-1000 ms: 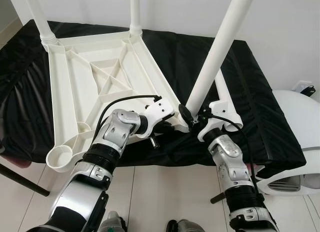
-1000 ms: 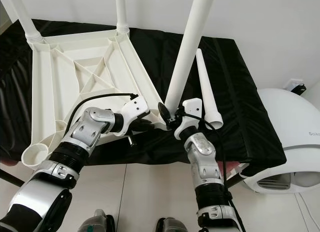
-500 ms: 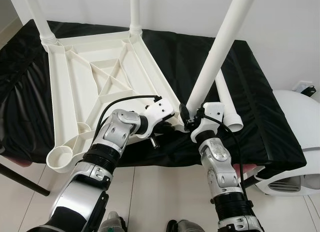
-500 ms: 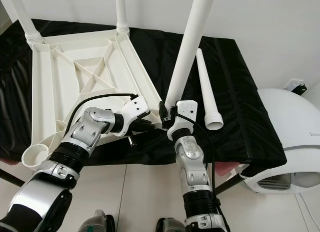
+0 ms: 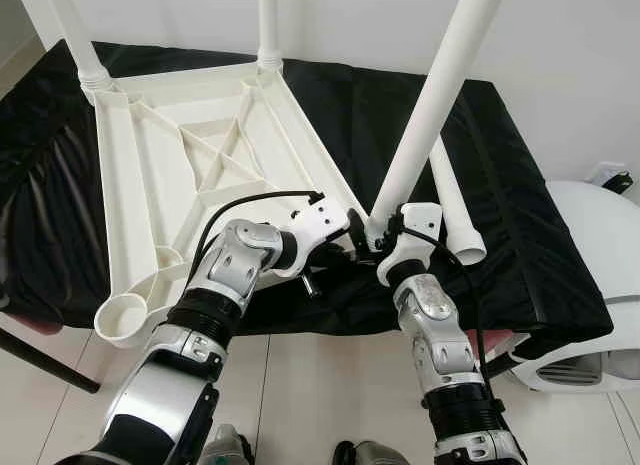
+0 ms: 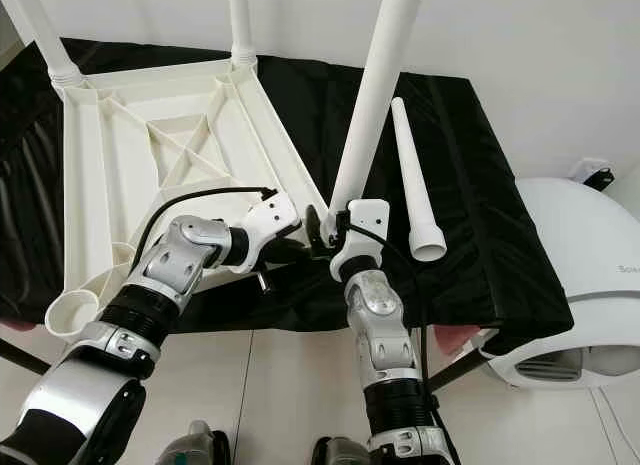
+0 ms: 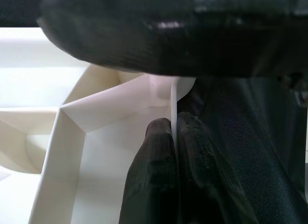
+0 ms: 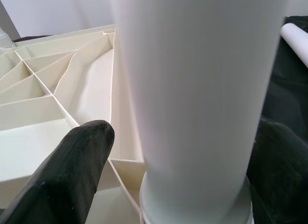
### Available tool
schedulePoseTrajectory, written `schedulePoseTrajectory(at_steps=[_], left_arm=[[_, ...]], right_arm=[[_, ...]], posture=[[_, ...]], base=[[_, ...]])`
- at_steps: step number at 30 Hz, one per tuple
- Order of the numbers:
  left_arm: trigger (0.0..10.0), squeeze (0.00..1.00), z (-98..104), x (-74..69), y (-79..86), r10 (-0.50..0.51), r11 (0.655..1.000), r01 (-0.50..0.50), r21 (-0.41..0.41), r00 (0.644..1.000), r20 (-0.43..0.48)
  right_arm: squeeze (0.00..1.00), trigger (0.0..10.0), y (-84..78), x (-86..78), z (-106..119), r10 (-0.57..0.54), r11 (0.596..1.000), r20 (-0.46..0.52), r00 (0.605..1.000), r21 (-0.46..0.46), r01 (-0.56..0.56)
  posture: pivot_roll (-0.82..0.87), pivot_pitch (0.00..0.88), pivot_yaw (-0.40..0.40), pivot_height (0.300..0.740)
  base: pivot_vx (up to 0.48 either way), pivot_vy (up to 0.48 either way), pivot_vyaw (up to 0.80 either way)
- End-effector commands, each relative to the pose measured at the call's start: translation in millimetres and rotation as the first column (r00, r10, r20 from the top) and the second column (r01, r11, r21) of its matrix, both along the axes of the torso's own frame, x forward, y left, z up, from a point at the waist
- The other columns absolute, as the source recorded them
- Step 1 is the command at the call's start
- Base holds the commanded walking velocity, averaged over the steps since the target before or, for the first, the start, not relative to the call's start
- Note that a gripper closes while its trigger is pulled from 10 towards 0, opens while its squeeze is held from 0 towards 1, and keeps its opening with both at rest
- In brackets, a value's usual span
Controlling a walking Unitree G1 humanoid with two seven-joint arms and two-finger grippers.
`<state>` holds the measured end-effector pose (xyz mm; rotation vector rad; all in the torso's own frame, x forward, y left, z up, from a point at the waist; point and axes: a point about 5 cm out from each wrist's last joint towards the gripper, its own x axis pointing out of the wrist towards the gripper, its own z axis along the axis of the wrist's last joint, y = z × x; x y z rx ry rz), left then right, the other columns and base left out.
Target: Building children table
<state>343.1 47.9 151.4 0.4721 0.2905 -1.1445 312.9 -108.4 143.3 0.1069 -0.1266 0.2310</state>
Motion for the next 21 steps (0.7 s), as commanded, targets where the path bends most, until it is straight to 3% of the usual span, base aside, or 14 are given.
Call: schedulePoseTrajectory(at_steps=[1, 3, 13, 16, 21], left_arm=[[10.0, 0.00, -3.4, 5.7, -0.7, 0.167, 0.985, -0.164, -0.051, 0.984, 0.062], [10.0, 0.00, -3.5, 5.8, -0.8, 0.167, 0.985, -0.164, -0.051, 0.984, 0.063], [10.0, 0.00, -3.8, 4.9, -1.2, 0.165, 0.985, -0.162, -0.052, 0.984, 0.063], [10.0, 0.00, -3.7, 4.9, -1.1, 0.166, 0.985, -0.163, -0.052, 0.984, 0.064], [10.0, 0.00, -3.3, 4.6, -1.3, 0.163, 0.986, -0.160, -0.052, 0.985, 0.064]], right_arm=[[1.00, 10.0, -8.9, 2.3, -11.2, 0.014, 1.000, -0.059, 0.998, -0.004, -0.014], [1.00, 10.0, -23.8, 8.7, -10.6, 0.044, 0.998, -0.057, 0.997, -0.042, -0.046], [1.00, 10.0, -62.9, 24.8, -8.0, 0.138, 0.981, -0.057, 0.989, -0.128, -0.144], [1.00, 10.0, -66.9, 26.8, -5.7, 0.156, 0.976, -0.046, 0.987, -0.147, -0.161], [1.00, 10.0, -74.7, 35.0, 5.1, 0.318, 0.930, -0.030, 0.948, -0.183, -0.318]], posture=[[0.00, 0.033, -0.068, 0.740], [0.00, 0.029, -0.069, 0.740], [0.00, 0.020, -0.068, 0.740], [0.00, 0.021, -0.068, 0.740], [0.00, 0.019, -0.063, 0.740]], base=[[0.000, 0.000, 0.00], [0.000, 0.000, 0.00], [0.000, 0.000, 0.00], [0.000, 0.000, 0.00], [0.000, 0.000, 0.00]])
